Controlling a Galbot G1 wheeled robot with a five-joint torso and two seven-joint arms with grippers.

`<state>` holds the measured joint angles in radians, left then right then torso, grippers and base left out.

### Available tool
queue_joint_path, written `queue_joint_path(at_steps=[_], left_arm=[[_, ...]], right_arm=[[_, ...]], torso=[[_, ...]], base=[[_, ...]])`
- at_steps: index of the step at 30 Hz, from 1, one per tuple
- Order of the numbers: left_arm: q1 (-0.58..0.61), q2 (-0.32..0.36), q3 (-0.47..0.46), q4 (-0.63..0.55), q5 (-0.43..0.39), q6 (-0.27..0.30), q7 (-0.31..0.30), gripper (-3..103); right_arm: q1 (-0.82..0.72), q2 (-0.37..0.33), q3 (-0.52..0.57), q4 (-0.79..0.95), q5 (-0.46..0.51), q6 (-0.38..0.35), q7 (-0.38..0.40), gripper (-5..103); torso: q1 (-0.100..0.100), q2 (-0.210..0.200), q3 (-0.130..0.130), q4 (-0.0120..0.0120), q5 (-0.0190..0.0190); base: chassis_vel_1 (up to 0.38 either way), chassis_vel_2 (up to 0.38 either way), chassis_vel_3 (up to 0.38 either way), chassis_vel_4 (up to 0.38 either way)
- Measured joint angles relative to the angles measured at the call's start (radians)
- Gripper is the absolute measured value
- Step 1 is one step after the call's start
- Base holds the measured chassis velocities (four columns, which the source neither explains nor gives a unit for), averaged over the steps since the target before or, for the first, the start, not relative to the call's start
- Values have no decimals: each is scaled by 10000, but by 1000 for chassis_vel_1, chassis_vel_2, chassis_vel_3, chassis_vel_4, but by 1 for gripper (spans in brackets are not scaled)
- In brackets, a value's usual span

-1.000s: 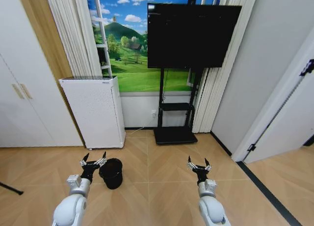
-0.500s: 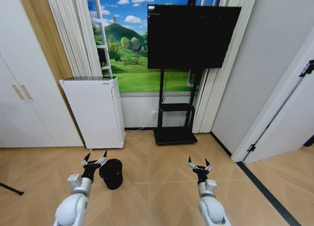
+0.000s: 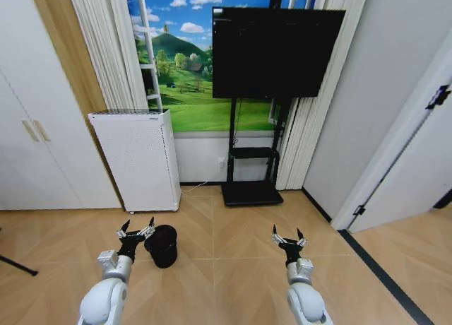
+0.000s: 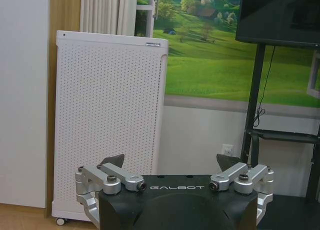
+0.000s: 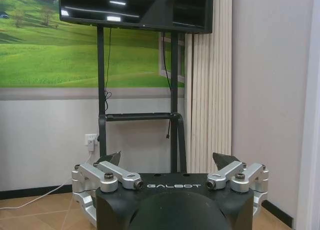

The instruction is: Pick up the trash bin and place the garbage on the floor into it.

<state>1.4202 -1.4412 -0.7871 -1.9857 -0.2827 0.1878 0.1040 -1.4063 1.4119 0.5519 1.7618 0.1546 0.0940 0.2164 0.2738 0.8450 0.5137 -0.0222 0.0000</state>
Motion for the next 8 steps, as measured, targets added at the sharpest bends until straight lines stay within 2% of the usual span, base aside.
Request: queue_joint_path(at_steps=[8], left_arm=[[-52, 29, 7, 47, -21, -2, 20, 100]], right_arm=[[-12, 0, 60, 5, -5, 3, 8, 100]], torso=[[-4, -14, -7, -2, -1]], base=[[166, -150, -162, 140]])
